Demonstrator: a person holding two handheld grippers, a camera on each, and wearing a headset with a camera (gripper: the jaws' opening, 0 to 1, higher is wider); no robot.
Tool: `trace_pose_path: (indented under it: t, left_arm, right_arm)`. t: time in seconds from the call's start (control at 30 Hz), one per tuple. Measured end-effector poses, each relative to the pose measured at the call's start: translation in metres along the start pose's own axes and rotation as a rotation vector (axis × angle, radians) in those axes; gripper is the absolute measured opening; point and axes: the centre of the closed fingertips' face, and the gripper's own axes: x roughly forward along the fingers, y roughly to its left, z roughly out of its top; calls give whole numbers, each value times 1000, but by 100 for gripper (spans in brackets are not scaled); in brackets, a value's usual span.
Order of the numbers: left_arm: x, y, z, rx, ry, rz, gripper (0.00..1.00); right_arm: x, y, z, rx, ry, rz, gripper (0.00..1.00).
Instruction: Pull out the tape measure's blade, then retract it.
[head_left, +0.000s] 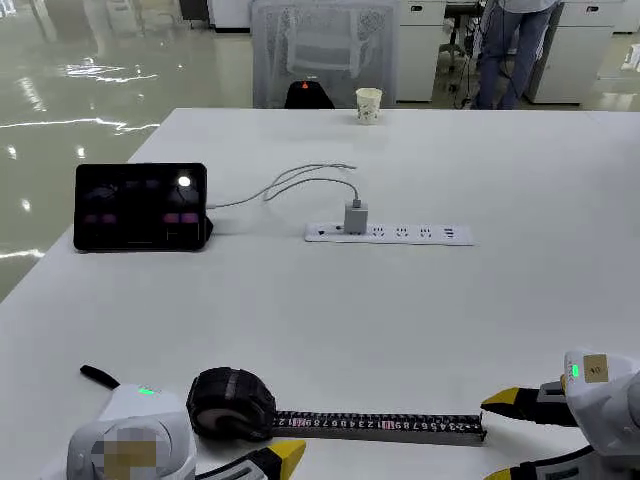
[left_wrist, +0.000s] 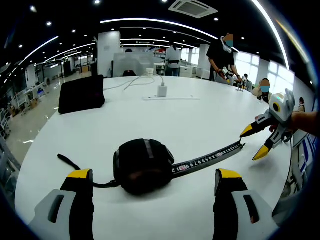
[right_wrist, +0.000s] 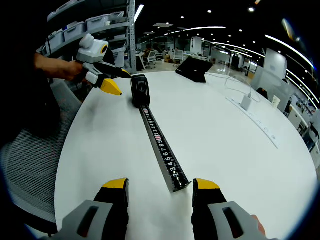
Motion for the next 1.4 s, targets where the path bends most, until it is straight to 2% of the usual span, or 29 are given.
trace_pose_path:
  t: [0.33, 0.6, 0.8, 0.97, 1.4]
  left_arm:
    - [10, 4, 4, -11, 5, 8, 91]
    - [19, 5, 4, -29, 21, 8, 78]
    - [24, 7, 3, -54, 35, 20, 71]
    - [28, 6, 2, -54, 43, 17, 66]
    - [34, 14, -2, -66, 68, 60, 60]
  right_arm:
    - [7, -12, -4, -5, 8, 10, 34]
    - [10, -19, -7, -18, 10, 14, 21]
    - [11, -22, -8, -29, 6, 19, 16]
    - [12, -24, -8, -27, 4, 23, 13]
    - [15, -25, -10, -35, 4, 39, 11]
